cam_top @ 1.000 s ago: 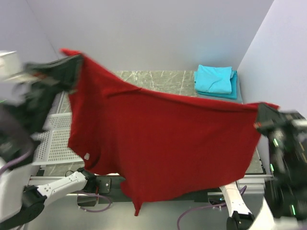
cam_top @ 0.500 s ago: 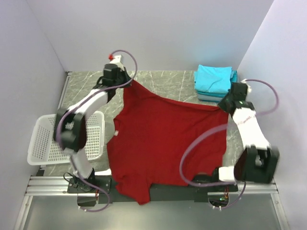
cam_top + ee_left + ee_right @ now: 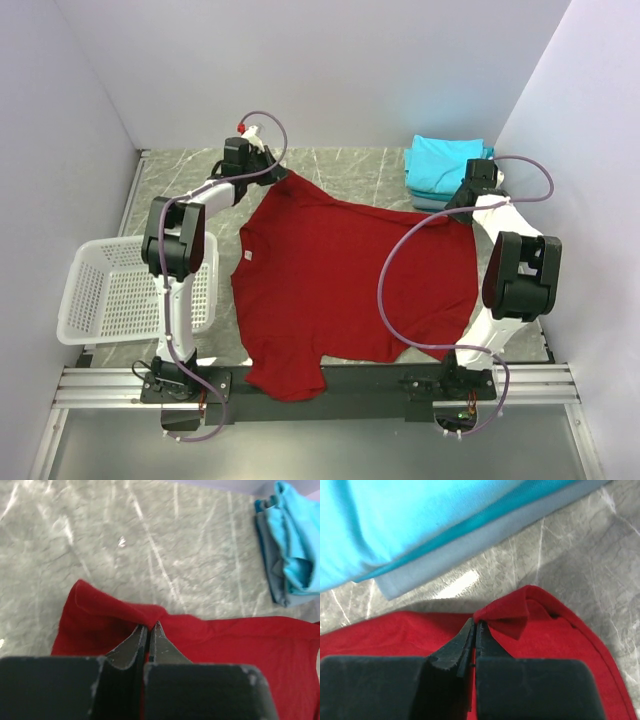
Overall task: Fold and stack the t-shirts
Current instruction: Flatten the tshirt out, then fold the tshirt
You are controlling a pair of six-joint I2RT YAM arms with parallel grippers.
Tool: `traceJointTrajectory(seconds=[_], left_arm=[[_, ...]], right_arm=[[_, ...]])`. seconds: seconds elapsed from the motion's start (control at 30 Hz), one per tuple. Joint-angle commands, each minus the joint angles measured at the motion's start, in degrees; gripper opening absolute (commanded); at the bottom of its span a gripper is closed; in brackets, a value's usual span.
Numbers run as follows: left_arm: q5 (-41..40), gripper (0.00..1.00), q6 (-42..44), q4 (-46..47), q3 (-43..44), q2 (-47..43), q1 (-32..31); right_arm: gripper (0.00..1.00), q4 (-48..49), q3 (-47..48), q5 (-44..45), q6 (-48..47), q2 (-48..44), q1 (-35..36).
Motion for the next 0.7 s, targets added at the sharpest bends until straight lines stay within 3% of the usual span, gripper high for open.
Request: traceJointTrajectory(seconds=[0.0, 0.37, 0.67], left_arm=[[2.22, 0.01, -1.26, 4.83, -1.20, -4.77, -0.30], [-1.73, 0.01, -6.27, 2.38, -16.67, -19.51, -0.73], [-11.57, 0.01, -10.49, -12.72, -26.96, -36.20, -3.98]], right_arm=[[0.00, 1.46, 2.25, 0.83, -0.84, -1.26, -0.32], [0.00, -1.79, -0.82, -0.05, -1.54, -6.18, -0.32], [0.00, -7.85, -1.70, 0.30, -2.24, -10.57, -0.32]])
